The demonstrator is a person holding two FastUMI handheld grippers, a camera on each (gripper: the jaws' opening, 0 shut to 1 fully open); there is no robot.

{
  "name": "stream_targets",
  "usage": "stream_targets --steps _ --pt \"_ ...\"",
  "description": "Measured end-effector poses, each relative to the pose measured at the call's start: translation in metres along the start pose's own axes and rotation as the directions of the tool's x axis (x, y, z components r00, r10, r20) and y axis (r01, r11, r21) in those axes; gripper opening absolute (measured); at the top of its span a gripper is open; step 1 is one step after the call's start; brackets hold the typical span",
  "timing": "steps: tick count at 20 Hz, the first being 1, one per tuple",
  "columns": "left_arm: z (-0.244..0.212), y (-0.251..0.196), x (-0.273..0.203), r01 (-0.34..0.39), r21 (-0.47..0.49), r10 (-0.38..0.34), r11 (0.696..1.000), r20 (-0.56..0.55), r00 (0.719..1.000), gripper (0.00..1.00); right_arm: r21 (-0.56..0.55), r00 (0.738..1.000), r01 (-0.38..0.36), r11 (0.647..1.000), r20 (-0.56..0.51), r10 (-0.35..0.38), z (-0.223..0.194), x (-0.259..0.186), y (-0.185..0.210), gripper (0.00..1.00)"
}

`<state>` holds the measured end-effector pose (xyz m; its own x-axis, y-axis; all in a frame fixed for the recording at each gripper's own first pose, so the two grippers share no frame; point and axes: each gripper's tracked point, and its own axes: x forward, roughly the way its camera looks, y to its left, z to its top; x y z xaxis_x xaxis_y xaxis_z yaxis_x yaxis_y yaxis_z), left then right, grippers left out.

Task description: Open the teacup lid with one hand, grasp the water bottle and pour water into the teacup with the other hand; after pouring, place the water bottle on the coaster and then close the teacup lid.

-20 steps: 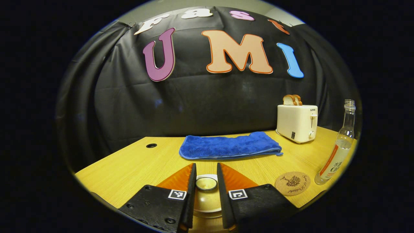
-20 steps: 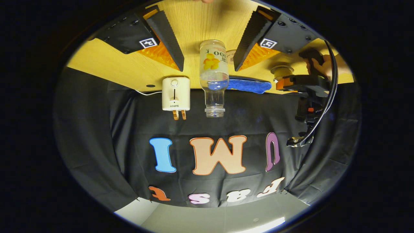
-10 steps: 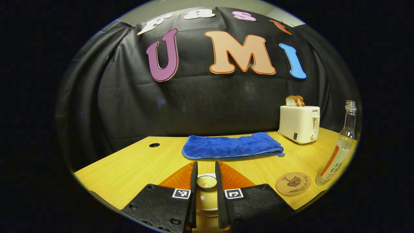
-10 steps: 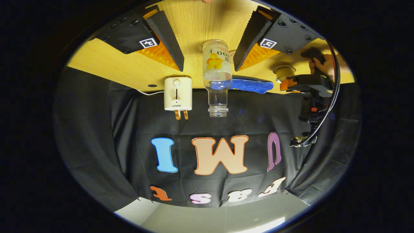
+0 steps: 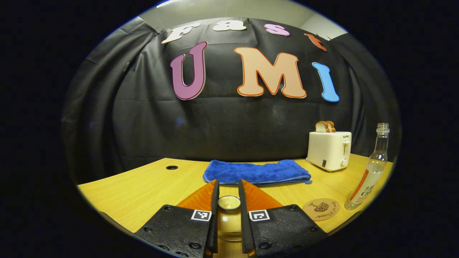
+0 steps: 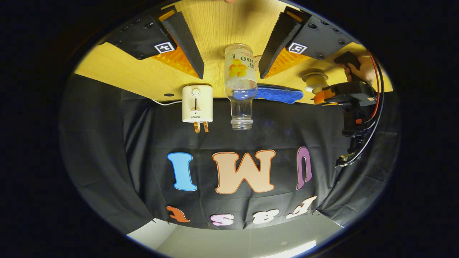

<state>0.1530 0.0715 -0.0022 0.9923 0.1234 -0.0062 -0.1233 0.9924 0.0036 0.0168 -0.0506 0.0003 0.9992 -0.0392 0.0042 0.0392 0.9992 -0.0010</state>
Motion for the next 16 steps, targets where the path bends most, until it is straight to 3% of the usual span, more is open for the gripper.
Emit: stream_targets --steps 5,6,12,13,14,16 --pt "0.0 0.01 -0.031 0.003 0.003 -0.003 1.0 0.002 1.0 0.23 0.0 1.0 -0.01 1.0 -0.004 0.01 -0.001 0.004 0.004 1.0" --pt "0.0 0.011 -0.042 0.016 0.001 -0.016 1.0 0.004 1.0 0.23 0.0 1.0 -0.009 1.0 -0.002 0.009 0.0 0.003 0.004 0.95" --pt "0.004 0.041 -0.1 0.033 0.006 -0.033 0.999 0.013 0.999 0.23 -0.001 1.0 0.001 1.0 -0.005 -0.001 -0.002 0.018 0.013 0.95" --pt "0.001 0.043 -0.107 0.038 0.007 -0.038 0.999 0.01 0.999 0.23 -0.001 1.0 0.005 1.0 -0.002 -0.005 -0.002 0.022 0.014 1.0" --pt "0.002 0.047 -0.114 0.035 0.008 -0.035 0.999 0.011 0.999 0.23 0.0 1.0 0.012 1.0 -0.003 -0.012 -0.002 0.026 0.014 0.95" --pt "0.003 0.055 -0.124 0.03 0.009 -0.03 1.0 0.011 0.999 0.23 -0.001 1.0 0.019 1.0 -0.003 -0.019 -0.003 0.035 0.016 0.95"
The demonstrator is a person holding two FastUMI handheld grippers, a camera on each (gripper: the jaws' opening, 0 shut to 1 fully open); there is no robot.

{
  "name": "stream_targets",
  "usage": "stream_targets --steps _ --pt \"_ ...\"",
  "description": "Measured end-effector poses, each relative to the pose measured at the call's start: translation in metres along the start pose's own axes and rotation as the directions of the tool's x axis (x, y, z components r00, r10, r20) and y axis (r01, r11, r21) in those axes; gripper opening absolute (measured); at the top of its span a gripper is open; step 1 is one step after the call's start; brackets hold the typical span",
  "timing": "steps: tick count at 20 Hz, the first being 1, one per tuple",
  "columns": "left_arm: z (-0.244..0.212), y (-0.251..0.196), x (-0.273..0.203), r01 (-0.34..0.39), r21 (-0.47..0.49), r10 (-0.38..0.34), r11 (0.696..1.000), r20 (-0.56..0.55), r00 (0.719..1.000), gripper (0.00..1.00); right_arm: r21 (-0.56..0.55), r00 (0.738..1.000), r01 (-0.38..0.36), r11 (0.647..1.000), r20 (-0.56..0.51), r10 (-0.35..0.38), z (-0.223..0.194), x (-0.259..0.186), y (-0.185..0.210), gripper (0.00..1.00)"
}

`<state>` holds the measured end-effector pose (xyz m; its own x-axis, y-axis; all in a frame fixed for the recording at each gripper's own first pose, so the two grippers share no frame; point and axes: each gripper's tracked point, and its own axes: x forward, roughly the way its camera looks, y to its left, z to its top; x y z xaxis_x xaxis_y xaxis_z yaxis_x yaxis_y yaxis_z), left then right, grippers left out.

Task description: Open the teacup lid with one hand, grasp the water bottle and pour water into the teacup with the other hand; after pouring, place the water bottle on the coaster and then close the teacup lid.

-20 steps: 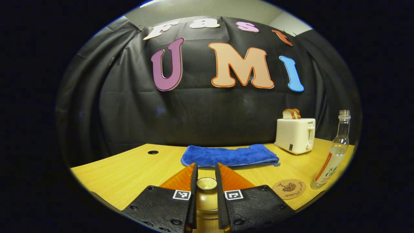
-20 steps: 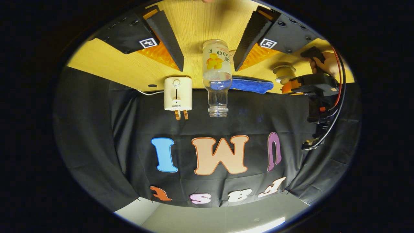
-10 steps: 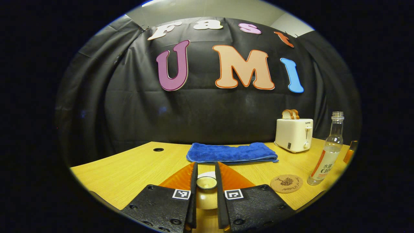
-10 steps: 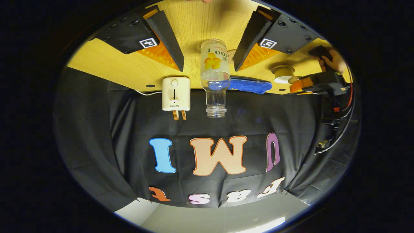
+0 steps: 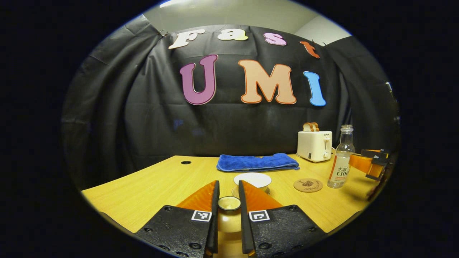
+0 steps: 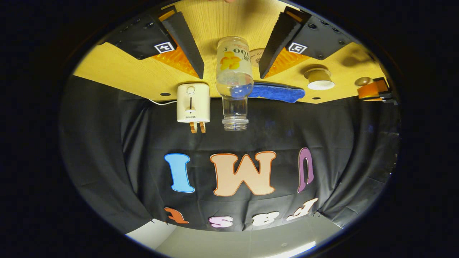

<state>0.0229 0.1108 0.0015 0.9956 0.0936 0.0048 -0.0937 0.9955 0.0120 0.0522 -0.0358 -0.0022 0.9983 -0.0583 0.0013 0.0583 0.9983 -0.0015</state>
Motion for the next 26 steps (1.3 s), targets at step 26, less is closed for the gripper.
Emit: stream_targets --steps 26 --pt "-0.001 -0.009 -0.013 0.119 0.0 -0.119 0.993 0.006 0.993 0.23 -0.016 1.0 0.022 1.0 -0.007 -0.022 -0.004 0.062 0.014 0.7"
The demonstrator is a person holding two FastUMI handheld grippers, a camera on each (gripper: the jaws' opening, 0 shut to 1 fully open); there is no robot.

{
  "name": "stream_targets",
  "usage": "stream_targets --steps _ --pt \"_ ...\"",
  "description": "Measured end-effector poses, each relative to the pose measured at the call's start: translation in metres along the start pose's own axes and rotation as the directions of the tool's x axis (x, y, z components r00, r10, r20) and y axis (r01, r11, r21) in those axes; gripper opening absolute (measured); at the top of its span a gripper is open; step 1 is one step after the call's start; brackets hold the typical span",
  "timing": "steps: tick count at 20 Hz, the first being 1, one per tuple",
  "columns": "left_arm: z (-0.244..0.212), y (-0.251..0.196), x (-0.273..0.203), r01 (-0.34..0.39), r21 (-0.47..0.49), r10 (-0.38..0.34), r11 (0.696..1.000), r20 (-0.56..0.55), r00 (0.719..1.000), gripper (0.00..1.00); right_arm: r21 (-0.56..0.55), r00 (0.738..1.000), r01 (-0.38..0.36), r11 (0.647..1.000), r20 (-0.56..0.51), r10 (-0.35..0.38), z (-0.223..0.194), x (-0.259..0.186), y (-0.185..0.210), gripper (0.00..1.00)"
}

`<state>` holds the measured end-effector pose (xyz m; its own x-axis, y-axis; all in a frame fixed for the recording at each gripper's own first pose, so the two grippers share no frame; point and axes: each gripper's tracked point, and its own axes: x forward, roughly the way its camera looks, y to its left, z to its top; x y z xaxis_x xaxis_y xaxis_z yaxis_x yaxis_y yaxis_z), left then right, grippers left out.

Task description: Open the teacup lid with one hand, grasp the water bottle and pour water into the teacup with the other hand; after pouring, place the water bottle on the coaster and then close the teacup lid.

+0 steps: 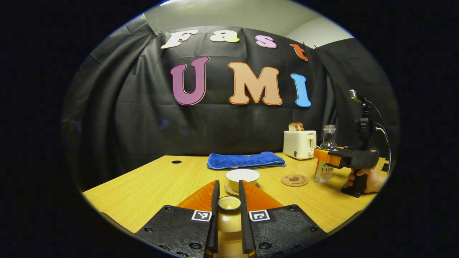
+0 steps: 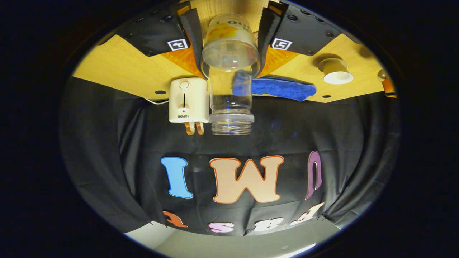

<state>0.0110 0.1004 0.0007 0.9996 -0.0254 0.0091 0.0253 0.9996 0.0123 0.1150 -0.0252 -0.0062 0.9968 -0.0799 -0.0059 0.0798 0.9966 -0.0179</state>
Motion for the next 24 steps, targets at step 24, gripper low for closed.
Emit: stream_targets --steps 24 --pt "-0.004 0.045 0.0 -0.067 -0.004 0.067 0.998 -0.001 0.998 0.23 -0.986 0.973 -0.149 0.074 -0.133 0.186 -0.033 0.039 0.165 0.69"
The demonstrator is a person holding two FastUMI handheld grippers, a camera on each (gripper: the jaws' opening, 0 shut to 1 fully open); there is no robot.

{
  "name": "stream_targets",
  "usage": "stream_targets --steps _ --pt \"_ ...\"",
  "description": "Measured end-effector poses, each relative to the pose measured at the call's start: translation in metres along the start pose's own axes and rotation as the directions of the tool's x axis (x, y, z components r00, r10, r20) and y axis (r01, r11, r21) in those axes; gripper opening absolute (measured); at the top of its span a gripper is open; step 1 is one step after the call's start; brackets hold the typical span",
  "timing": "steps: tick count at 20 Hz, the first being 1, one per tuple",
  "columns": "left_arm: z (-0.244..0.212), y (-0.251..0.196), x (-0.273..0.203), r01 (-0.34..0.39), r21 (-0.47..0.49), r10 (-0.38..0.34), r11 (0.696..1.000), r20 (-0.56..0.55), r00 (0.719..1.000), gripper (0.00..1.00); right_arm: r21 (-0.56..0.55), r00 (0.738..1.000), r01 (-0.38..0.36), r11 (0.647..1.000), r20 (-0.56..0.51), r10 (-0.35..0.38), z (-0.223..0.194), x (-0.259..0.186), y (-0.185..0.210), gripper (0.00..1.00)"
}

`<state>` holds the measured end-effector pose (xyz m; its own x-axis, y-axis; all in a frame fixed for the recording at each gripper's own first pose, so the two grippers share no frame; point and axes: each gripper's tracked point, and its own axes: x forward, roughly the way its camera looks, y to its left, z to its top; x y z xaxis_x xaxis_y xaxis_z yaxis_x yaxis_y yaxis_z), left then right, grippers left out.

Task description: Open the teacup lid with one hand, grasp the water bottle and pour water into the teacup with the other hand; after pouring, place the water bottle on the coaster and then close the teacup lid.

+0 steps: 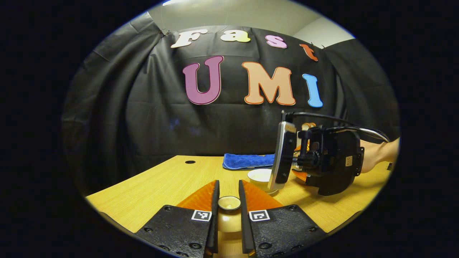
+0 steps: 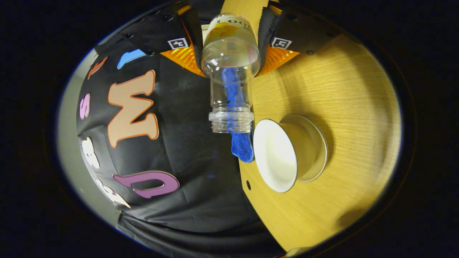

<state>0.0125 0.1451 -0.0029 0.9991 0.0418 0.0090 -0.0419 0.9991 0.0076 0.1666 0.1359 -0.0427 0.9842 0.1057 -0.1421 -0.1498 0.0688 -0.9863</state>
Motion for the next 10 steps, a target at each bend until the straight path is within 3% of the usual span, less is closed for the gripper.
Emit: stream_targets --steps 10 --pt "-0.0006 0.0043 0.0003 -0.008 0.001 0.008 1.0 0.001 1.0 0.23 -0.189 1.0 0.013 0.982 0.024 -0.008 0.009 0.0038 0.0017 0.69"
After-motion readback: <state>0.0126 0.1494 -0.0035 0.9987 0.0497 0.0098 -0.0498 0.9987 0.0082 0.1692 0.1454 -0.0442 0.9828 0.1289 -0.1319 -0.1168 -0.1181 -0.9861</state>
